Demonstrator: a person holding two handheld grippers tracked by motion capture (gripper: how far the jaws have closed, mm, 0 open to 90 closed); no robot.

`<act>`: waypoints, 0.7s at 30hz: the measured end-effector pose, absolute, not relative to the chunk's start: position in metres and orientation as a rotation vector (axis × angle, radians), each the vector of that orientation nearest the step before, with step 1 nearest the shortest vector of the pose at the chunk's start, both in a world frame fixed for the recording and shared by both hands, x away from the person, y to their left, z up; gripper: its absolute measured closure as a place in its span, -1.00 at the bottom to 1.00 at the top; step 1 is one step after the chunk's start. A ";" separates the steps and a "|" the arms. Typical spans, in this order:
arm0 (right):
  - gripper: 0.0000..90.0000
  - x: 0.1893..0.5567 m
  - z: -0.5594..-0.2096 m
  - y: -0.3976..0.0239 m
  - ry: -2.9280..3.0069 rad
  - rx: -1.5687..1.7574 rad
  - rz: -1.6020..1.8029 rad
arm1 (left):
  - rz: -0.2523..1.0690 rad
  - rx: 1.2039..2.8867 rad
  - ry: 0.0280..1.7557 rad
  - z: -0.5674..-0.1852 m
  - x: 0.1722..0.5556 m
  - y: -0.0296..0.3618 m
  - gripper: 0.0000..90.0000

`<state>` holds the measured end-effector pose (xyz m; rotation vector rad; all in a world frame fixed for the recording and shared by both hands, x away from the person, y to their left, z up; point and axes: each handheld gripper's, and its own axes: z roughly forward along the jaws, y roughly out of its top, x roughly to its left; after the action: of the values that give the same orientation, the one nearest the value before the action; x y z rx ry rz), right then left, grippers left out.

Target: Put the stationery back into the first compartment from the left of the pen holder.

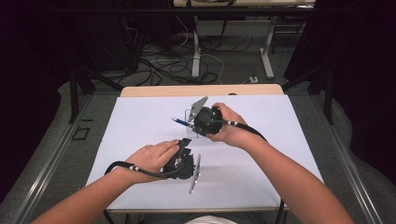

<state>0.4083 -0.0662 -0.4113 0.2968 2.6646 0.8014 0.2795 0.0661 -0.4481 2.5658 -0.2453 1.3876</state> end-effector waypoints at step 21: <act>0.77 0.460 -0.416 -0.061 2.292 0.730 1.318 | 0.686 2.279 0.580 -0.437 0.313 0.105 0.00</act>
<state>0.4598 -0.0609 -0.4155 0.7298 2.2918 1.3185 0.3132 0.1050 -0.4374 2.2794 0.5795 0.6859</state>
